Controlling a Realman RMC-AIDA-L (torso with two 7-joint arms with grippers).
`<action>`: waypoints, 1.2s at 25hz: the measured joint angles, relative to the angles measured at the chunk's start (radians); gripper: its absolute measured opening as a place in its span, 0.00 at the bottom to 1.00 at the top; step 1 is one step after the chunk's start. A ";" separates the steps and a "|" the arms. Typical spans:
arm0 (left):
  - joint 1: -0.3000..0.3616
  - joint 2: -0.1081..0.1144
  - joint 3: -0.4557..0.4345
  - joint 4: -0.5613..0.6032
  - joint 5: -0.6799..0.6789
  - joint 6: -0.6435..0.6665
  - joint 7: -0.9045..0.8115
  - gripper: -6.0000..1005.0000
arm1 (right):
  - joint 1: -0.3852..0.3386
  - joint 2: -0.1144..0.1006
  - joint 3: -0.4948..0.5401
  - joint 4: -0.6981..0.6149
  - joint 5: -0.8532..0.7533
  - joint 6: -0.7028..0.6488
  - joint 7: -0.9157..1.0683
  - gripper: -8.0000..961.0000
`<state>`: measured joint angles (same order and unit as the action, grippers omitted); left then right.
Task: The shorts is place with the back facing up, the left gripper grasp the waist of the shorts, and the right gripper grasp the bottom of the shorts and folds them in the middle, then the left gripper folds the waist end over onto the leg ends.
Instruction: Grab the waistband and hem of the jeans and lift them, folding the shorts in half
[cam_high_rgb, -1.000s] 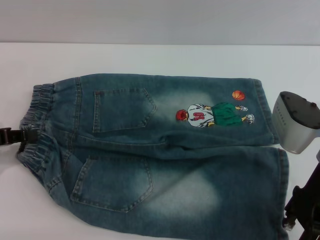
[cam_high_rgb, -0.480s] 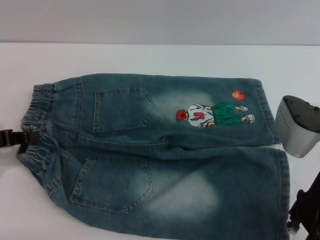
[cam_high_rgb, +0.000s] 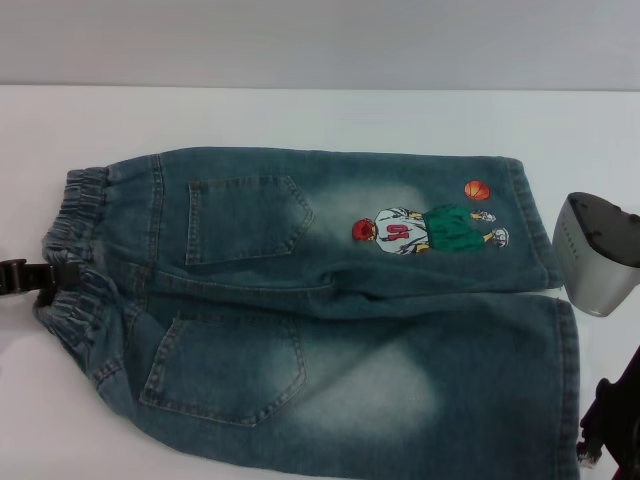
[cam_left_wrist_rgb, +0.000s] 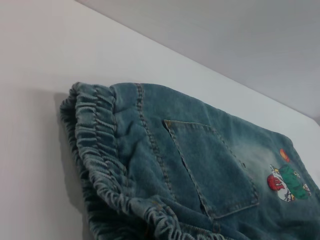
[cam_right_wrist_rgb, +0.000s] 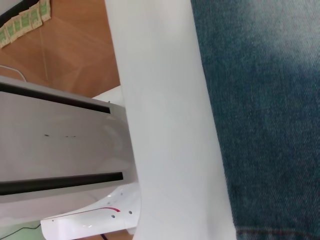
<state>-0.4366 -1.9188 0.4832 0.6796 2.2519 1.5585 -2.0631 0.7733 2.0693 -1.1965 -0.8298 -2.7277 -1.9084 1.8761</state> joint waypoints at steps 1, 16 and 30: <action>0.000 0.000 0.000 0.000 0.000 0.000 0.000 0.04 | 0.001 0.000 0.000 0.000 0.001 0.001 0.000 0.74; -0.002 0.000 0.000 0.004 0.000 -0.006 0.000 0.04 | 0.027 0.004 -0.015 -0.008 0.059 0.022 0.000 0.73; -0.003 0.002 -0.002 0.004 0.000 -0.008 0.002 0.04 | 0.025 0.006 -0.040 0.001 0.107 0.054 -0.001 0.73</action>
<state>-0.4397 -1.9173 0.4817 0.6835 2.2519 1.5508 -2.0607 0.7985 2.0750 -1.2365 -0.8289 -2.6211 -1.8544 1.8751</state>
